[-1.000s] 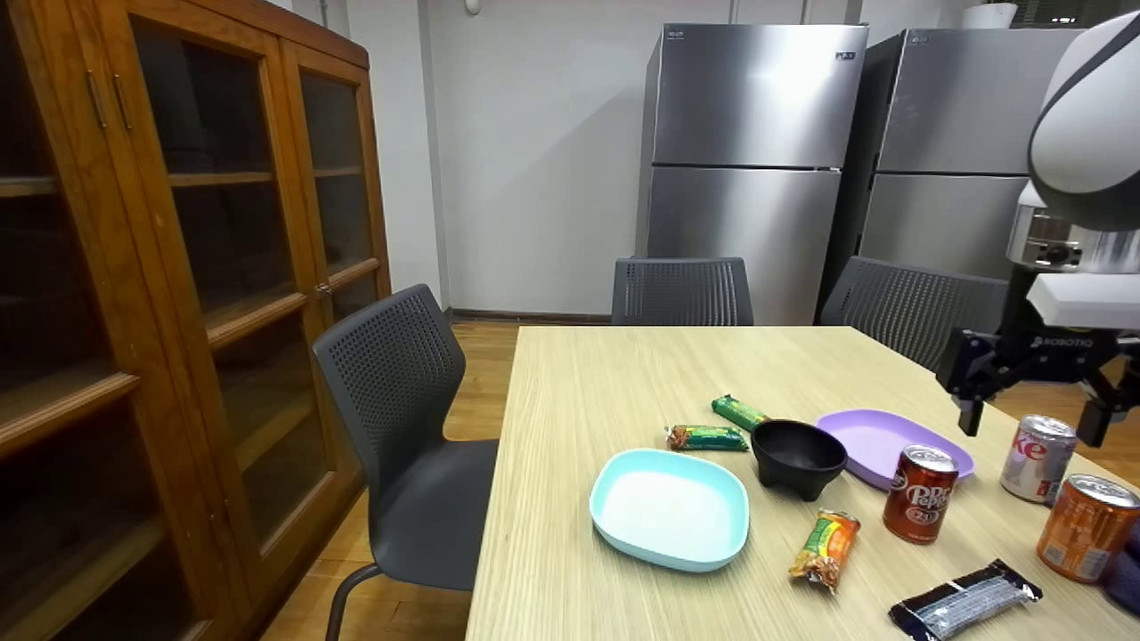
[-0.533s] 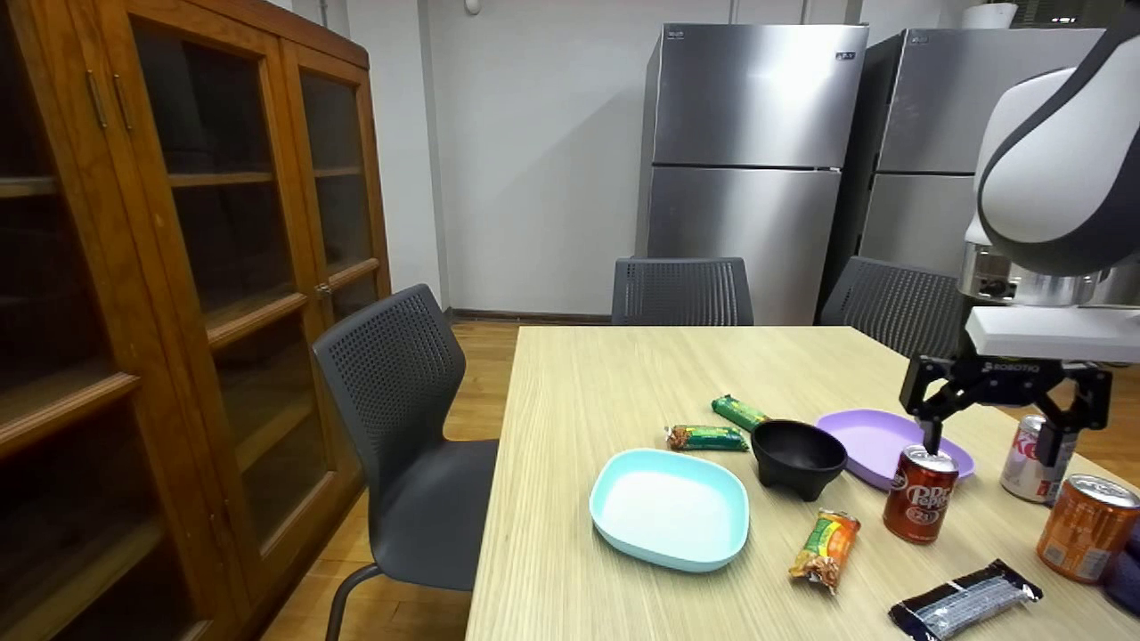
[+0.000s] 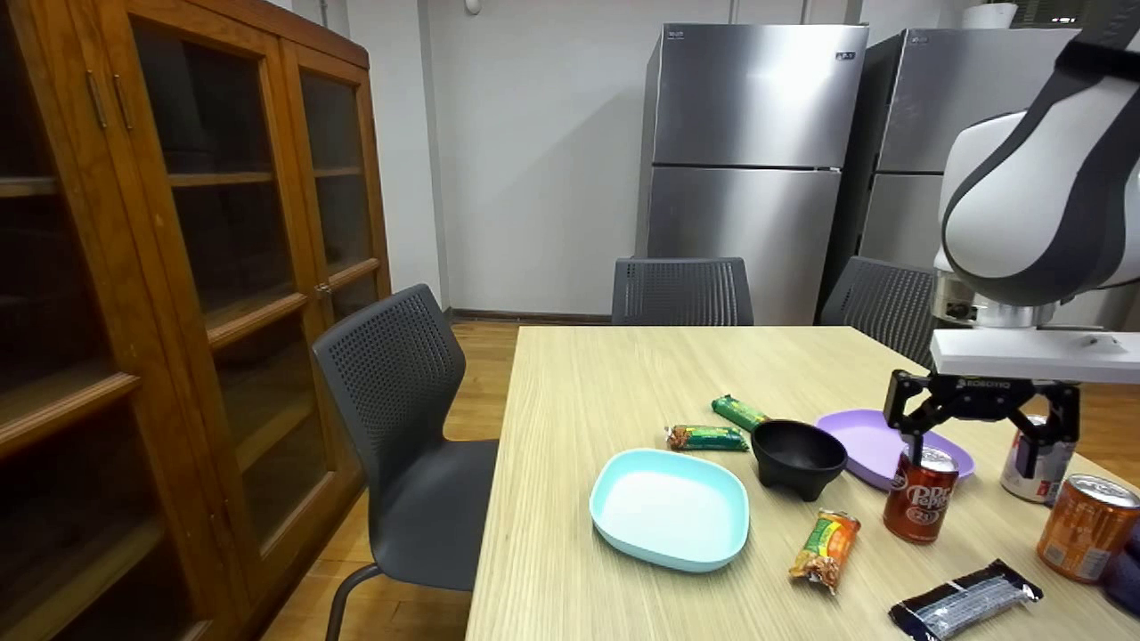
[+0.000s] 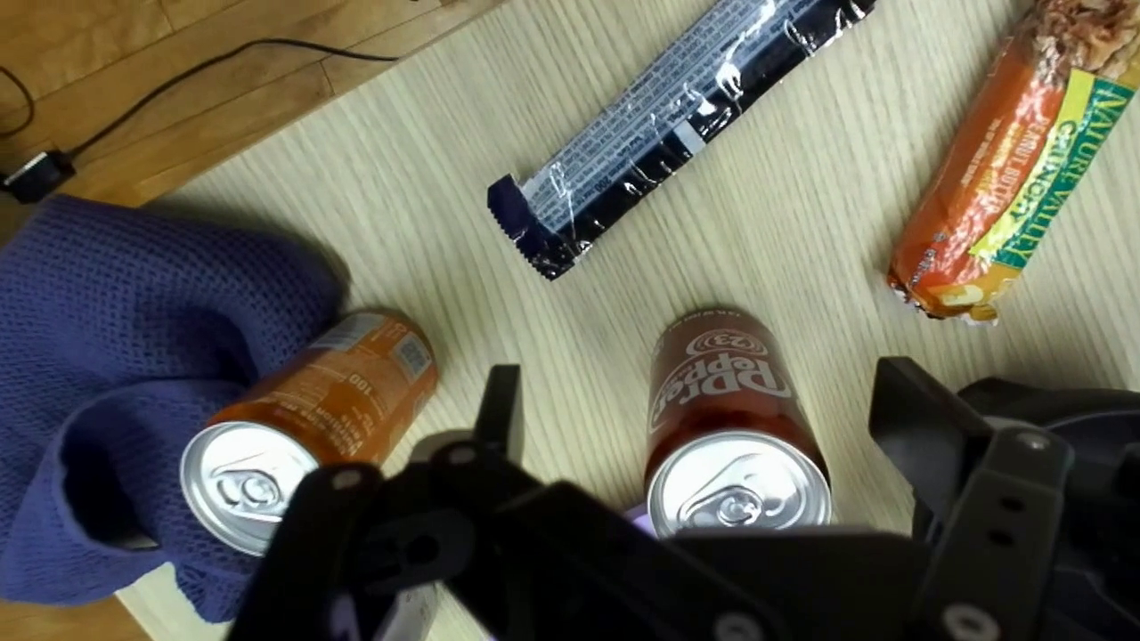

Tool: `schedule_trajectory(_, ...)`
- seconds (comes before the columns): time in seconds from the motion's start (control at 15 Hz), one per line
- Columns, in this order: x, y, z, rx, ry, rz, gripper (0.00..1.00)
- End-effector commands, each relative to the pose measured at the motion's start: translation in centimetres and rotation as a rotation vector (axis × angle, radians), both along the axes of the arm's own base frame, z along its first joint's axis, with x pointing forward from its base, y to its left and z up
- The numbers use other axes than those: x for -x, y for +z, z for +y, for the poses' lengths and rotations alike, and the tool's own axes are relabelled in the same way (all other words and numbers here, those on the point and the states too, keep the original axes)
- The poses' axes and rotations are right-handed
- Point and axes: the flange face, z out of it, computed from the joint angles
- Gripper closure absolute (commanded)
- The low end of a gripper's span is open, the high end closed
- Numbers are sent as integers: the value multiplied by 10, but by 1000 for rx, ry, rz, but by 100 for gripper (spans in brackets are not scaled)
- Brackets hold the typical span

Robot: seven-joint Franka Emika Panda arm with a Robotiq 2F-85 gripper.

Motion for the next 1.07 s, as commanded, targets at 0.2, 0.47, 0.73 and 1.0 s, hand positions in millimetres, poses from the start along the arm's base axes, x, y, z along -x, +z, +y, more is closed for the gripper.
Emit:
schedule_trajectory(0.2,-22,-20,-1,11,-31,2,0)
schedule_trajectory(0.47,-32,-28,-3,15,-48,3,0)
schedule_trajectory(0.73,-42,-34,-4,20,-62,0,0)
schedule_trajectory(1.0,-51,-41,-5,25,-75,0,0)
